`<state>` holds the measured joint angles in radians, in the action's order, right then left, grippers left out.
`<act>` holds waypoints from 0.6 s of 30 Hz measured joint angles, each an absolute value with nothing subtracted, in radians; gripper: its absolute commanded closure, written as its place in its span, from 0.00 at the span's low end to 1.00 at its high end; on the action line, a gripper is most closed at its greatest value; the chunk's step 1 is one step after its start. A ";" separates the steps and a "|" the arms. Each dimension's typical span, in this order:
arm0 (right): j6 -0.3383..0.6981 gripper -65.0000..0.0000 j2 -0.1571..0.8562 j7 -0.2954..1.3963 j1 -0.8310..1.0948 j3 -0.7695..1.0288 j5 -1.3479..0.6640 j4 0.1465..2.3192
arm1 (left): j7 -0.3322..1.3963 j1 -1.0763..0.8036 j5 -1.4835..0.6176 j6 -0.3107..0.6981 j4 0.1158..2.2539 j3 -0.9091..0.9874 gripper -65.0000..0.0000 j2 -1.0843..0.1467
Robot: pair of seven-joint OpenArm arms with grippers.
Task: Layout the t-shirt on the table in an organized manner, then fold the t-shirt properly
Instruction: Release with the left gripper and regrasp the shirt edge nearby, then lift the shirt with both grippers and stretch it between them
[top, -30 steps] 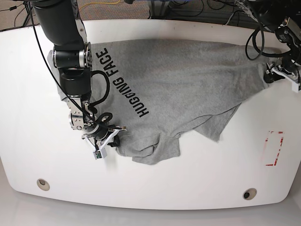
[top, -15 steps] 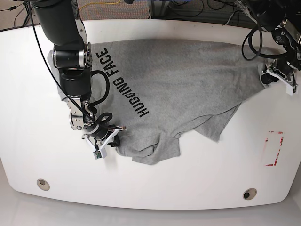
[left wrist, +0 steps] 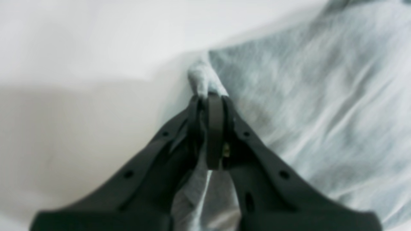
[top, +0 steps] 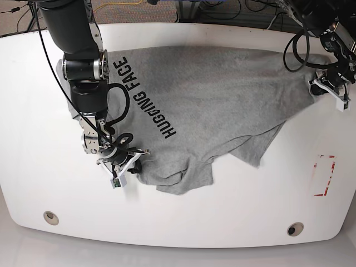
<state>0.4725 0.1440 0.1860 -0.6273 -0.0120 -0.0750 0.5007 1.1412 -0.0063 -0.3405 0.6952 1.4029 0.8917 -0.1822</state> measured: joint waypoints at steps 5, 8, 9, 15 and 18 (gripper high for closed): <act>0.471 1.00 0.144 0.336 -0.570 -0.012 -0.055 0.666 | 1.161 -0.050 -0.327 0.697 1.516 0.889 0.99 -0.172; 0.472 1.00 0.143 0.433 -0.522 -0.013 -0.048 0.807 | 1.163 -0.052 -0.318 0.696 1.570 0.858 0.99 -0.179; 0.472 1.00 0.144 0.453 -0.505 -0.013 -0.049 0.860 | 1.163 -0.049 -0.319 0.696 1.592 0.845 0.99 -0.179; 0.475 1.00 0.143 0.545 -0.460 -0.015 -0.049 1.087 | 1.211 -0.030 -0.344 0.698 1.704 0.810 0.99 -0.172; 0.474 1.00 0.144 0.595 -0.458 -0.014 -0.051 1.181 | 1.245 -0.015 -0.334 0.696 1.769 0.814 0.99 -0.173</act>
